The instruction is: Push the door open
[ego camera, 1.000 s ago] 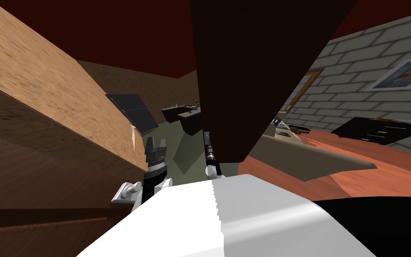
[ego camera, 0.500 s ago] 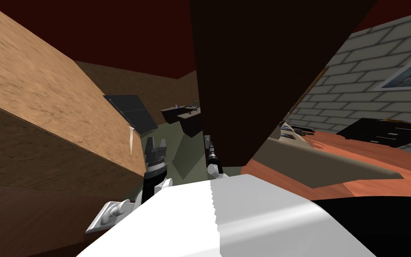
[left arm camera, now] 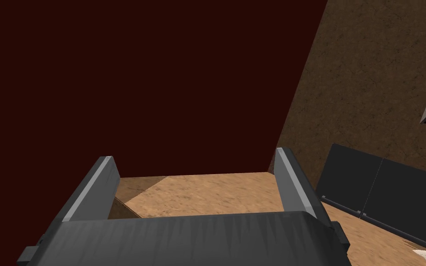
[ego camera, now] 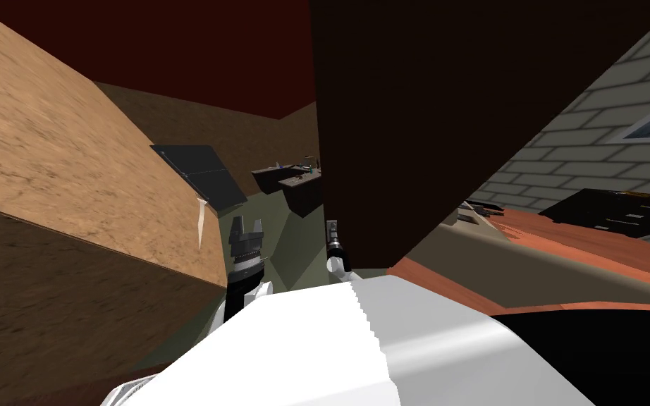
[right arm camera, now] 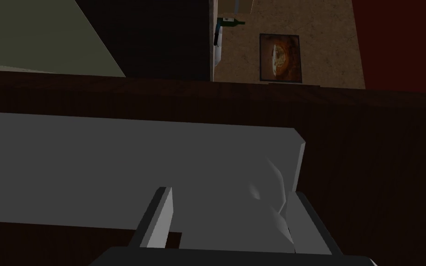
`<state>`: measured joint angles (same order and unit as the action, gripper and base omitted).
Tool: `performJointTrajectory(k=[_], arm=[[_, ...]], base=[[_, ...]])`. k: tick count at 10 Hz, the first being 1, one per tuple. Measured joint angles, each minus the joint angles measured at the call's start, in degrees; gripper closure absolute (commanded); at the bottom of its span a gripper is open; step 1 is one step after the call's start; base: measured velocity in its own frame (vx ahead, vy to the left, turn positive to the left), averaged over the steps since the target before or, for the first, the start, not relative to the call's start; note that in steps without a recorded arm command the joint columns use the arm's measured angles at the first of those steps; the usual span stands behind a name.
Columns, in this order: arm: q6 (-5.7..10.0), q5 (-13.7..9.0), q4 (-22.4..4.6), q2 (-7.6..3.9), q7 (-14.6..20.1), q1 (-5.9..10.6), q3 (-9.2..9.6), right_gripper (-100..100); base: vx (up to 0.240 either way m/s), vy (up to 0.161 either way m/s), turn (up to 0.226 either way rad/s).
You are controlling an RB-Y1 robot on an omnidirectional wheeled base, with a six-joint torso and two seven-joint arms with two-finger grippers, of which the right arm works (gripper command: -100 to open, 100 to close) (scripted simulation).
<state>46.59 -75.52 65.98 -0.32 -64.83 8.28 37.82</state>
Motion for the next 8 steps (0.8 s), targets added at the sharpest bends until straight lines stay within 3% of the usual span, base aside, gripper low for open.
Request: performJointTrajectory(k=[5,8], arm=[[-0.20,-0.13,-0.32,-0.01,0.00,-0.37,0.17,100],[2.17,-1.11,-0.95,-0.97,-0.60,-0.69,0.52,100]], base=[[0.010,0.001,0.008],[0.181,0.030,-0.006]])
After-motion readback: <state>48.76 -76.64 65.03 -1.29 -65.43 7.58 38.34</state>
